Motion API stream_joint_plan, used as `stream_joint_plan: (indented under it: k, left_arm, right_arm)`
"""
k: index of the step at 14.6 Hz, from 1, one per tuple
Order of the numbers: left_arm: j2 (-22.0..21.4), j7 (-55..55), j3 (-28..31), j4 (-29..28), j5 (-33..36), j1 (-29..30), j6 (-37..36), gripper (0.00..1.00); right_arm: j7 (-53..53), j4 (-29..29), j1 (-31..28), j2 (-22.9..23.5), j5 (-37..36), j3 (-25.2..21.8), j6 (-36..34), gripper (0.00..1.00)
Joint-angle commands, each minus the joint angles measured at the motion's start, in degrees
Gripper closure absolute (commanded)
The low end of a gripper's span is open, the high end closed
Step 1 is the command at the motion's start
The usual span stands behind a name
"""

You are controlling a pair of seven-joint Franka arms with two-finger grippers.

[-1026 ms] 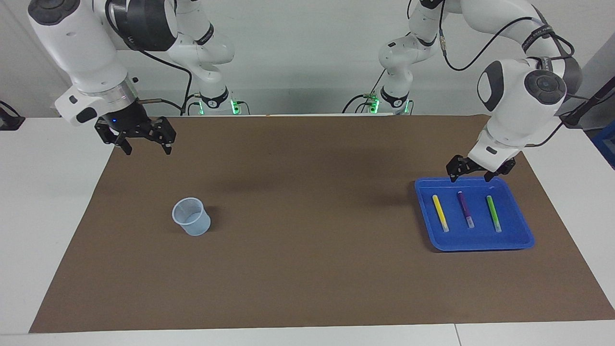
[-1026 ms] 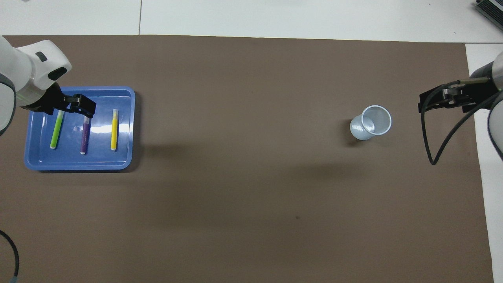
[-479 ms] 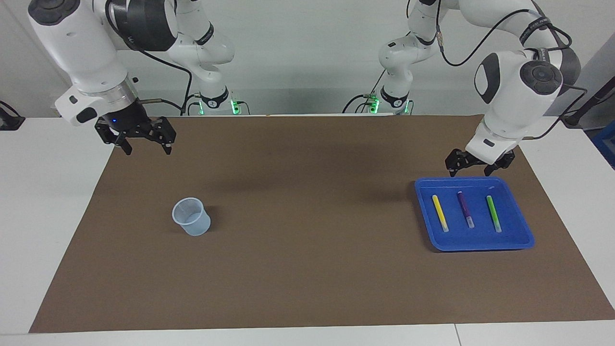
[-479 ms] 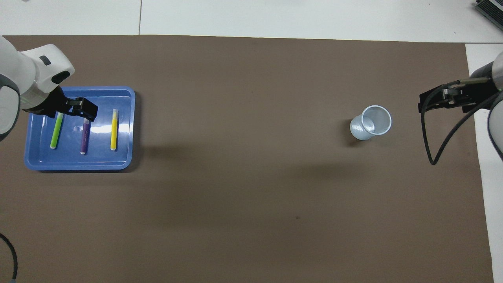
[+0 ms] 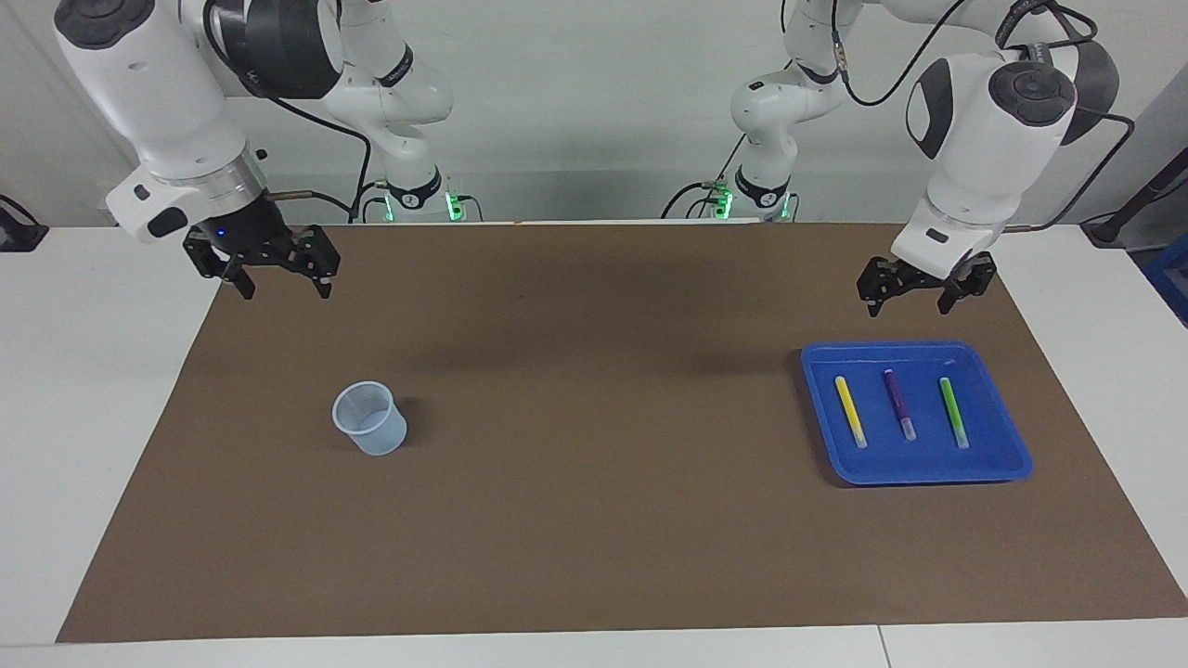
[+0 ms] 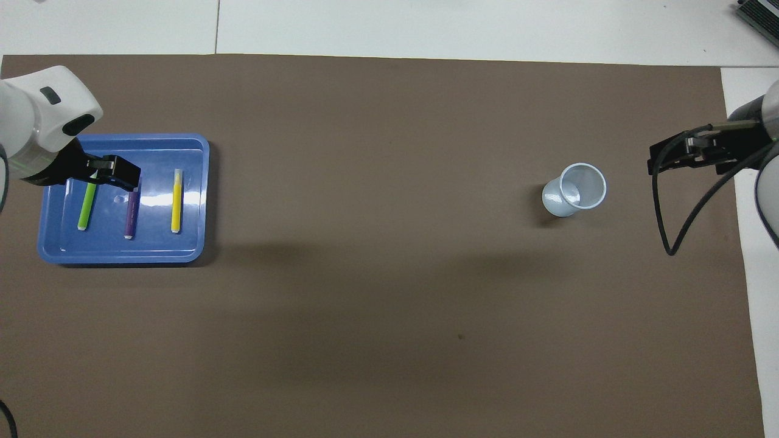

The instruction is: Right arm passes pens to left for tray arrangement

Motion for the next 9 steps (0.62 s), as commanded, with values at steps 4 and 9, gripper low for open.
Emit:
stream_joint_plan:
  k: [4,9]
  left_arm:
    - [-0.9,-0.4,0.2,-1.1,0.8,-0.1,0.0,0.00]
    - [-2.0,0.2,0.5,-1.1,0.8,0.9,-0.6,0.00]
  right_arm:
    - [-0.6,-1.7,-0.5,-1.5,0.8,0.2,-0.1,0.00]
    - [-0.6,-1.7,-0.6,-1.5,0.8,0.2,0.0,0.00]
